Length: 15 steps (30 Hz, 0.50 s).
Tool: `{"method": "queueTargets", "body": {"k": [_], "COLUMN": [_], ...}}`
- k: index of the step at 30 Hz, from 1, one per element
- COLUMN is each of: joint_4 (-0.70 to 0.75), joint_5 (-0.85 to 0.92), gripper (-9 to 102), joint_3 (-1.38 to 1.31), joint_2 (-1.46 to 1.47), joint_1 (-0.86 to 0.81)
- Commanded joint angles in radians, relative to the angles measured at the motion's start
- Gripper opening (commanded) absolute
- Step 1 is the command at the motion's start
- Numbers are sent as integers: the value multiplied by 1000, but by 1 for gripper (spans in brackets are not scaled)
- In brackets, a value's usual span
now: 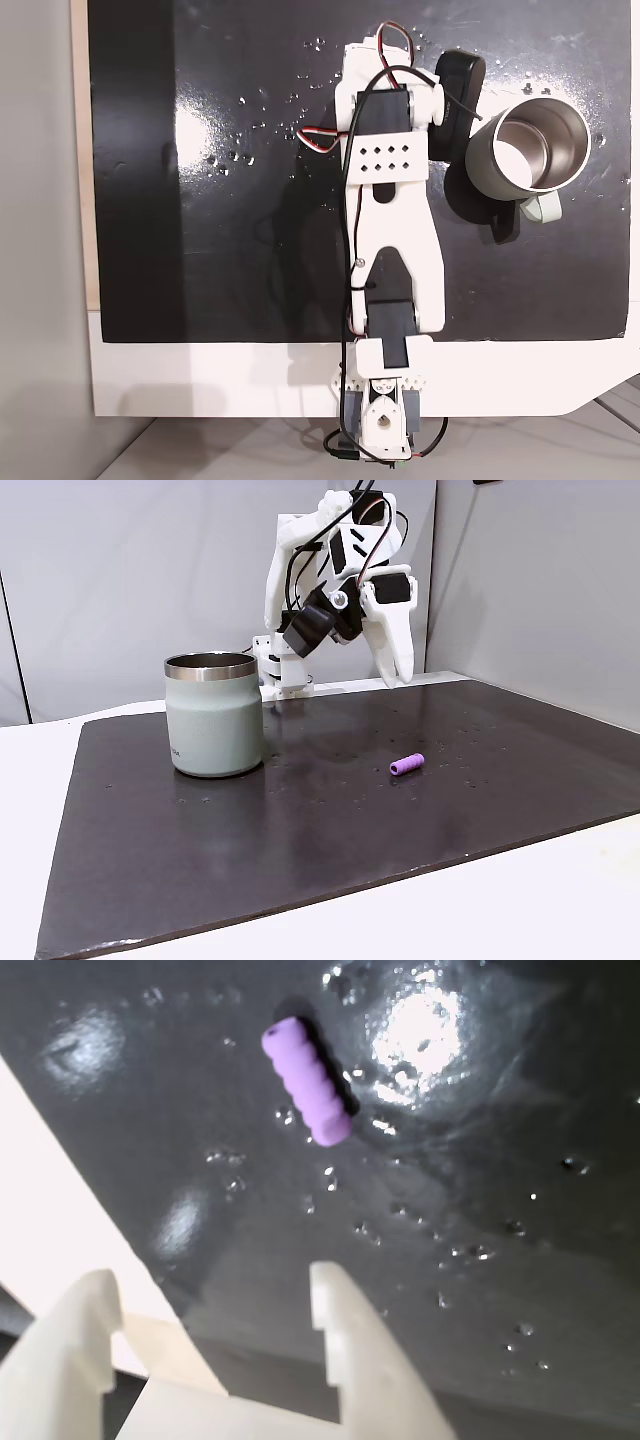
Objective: Grasp a pengrip and put it in the cup.
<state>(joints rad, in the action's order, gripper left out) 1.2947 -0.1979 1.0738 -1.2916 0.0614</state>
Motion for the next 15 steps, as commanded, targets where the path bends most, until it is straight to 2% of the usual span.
{"method": "queueTargets", "body": {"k": [1,8,15], "joint_4": [52,156,192], "joint_5": [-6,-11,-11], "gripper": [18,19,19], "joint_3": [-183,-451,-606], "joint_2": [87,345,514], "joint_1": [8,8,14]}}
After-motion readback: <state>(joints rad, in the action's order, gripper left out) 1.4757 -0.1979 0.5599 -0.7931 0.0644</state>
